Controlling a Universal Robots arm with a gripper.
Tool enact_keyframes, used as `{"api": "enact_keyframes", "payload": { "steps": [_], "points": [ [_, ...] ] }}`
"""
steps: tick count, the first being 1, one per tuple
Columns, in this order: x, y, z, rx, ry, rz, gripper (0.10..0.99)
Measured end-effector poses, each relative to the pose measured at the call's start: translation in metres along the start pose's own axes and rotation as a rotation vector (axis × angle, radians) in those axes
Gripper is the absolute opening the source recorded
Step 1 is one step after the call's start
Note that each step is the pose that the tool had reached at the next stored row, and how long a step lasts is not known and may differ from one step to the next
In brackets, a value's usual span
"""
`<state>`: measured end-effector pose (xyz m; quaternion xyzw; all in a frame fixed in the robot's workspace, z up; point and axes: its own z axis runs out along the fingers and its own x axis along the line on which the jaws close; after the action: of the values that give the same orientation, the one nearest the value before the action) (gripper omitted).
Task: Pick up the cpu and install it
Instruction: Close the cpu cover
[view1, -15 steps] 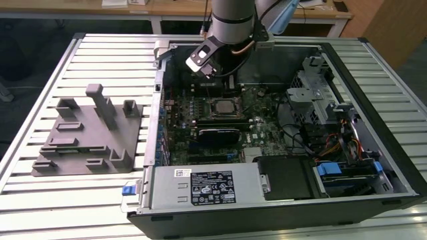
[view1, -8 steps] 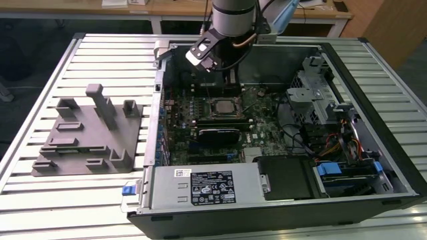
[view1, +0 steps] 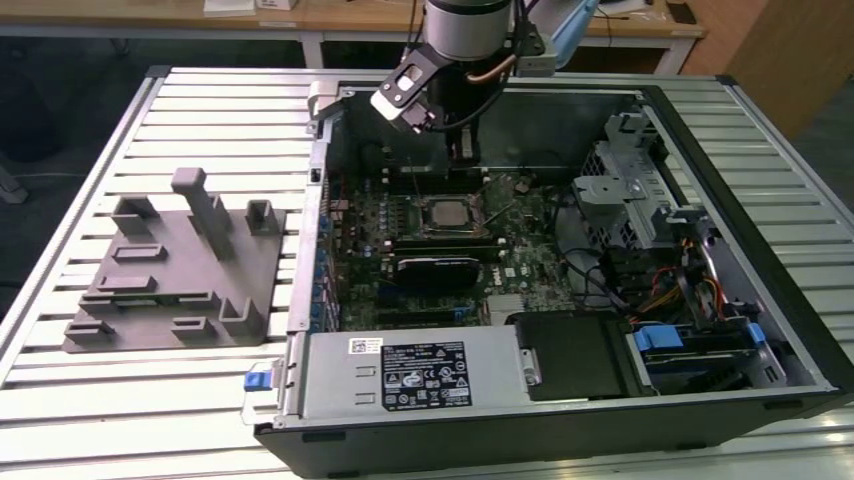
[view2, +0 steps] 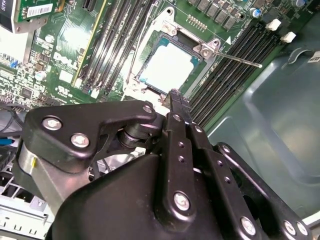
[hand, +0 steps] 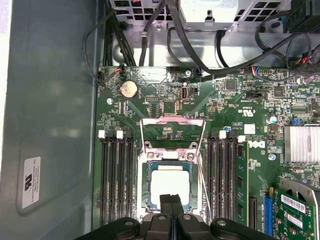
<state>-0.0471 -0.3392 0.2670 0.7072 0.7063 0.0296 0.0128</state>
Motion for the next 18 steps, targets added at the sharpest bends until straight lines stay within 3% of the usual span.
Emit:
{"api": "enact_keyframes", "payload": {
  "steps": [1,11,18],
  "points": [
    [0.0,0.0,0.0,0.0,0.0044,0.0,0.106],
    [-0.0001,0.0011,0.0,0.0,0.0073,0.0,0.106],
    [0.0,0.0103,0.0006,0.0,0.0073,0.0,0.106]
  ]
}}
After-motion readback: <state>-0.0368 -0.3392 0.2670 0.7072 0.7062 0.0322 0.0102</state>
